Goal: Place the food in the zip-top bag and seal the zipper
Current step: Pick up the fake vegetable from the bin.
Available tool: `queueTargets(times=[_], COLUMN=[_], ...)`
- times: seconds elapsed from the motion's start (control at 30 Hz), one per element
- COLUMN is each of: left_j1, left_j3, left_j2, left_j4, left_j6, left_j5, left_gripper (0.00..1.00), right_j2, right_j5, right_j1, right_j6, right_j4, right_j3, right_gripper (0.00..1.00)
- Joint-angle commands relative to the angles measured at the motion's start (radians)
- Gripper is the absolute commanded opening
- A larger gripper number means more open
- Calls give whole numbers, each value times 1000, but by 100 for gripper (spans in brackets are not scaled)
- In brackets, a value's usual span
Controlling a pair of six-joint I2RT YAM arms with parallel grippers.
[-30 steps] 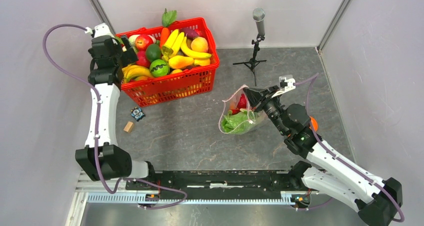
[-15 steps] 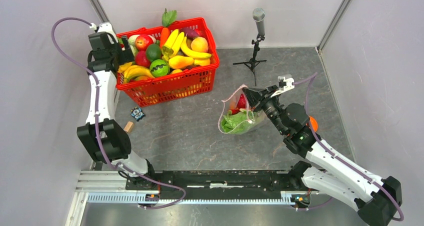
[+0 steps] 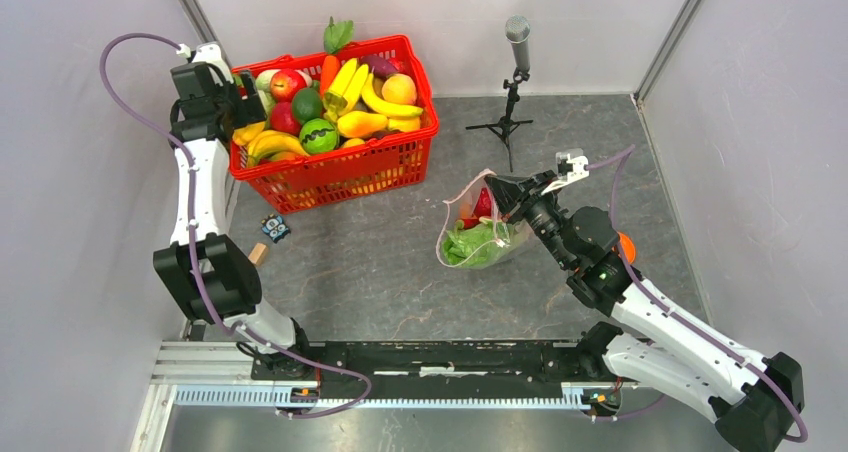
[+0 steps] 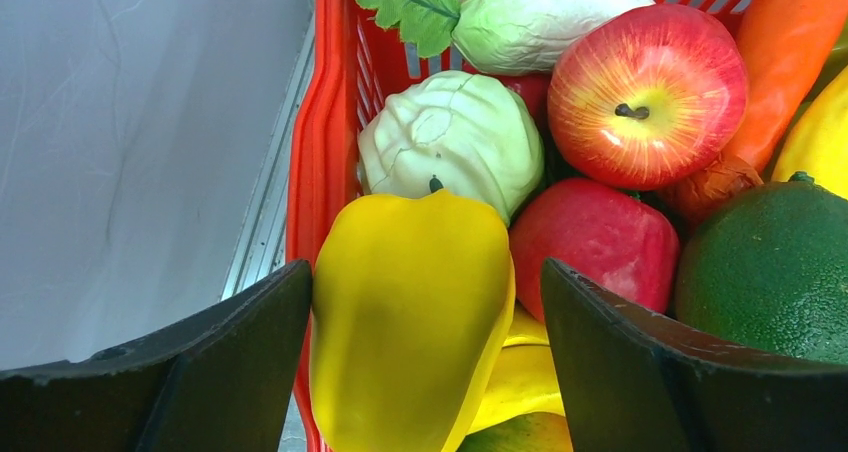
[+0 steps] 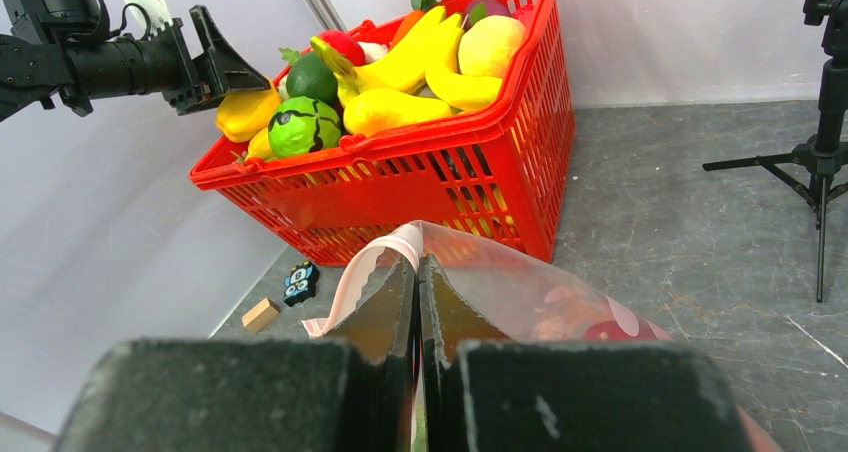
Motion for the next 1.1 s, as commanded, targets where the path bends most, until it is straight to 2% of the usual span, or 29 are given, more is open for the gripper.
queueTargets(times=[0.0,0.13,0.27,0.3,0.4,0.43,0.5,0.7,0.9,0.97,1.07], left_j1=[-1,-1,-1,-1,-1,-1,-1,-1,-2,-1,-1], left_j3=[-1,-5,-18,-18,-20,-19,-19,19,18,13,3], left_j2=[5,11,4,4,3,4,7,29,23,0,-61], left_j4=[12,-1,2,-2,-13,-18,-25,-69,-67,-57,-30], left_j6=[29,32,36,42,54,57,61,86,74,67,49], left_j5=[-6,-6,-21,-21,-21,-20,-20,-24,-4,3,9], left_gripper=[87,78,61,59,60,63,82,83,60,50,45], right_j2=[-8,-13,-17,-17,-19,-17,-14,-12,-11,-12,-14], right_j5=[0,-3,-3,-4,-2,-2,-6,-6,-7,-6,-2], right_j1=[-3,-3,-4,-4,-4,-5,-4,-6,-7,-9,-9], right_j6=[-2,0,3,3,6,7,9,8,8,8,10], right_j4=[45,44,42,42,43,42,42,39,43,43,42], right_j3=[3,2,0,0,-2,-2,1,6,4,3,0], right_gripper=[5,5,5,5,5,6,6,6,6,6,6])
